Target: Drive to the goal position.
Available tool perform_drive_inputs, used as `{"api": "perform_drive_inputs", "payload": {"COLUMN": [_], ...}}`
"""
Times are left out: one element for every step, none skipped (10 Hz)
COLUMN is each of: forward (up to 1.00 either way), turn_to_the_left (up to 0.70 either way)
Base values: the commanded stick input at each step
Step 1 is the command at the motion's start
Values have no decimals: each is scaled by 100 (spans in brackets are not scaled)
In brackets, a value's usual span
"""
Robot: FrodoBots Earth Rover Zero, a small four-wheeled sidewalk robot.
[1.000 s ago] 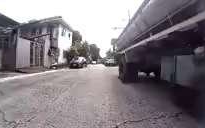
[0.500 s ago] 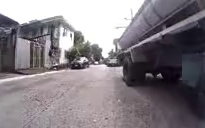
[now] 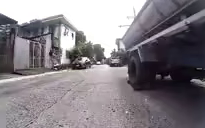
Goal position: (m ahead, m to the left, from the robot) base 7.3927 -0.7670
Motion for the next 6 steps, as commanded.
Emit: {"api": "perform_drive_inputs", "payload": {"forward": [70,70,70,70,70,70], "turn_to_the_left": [0,0,0,0,0,0]}}
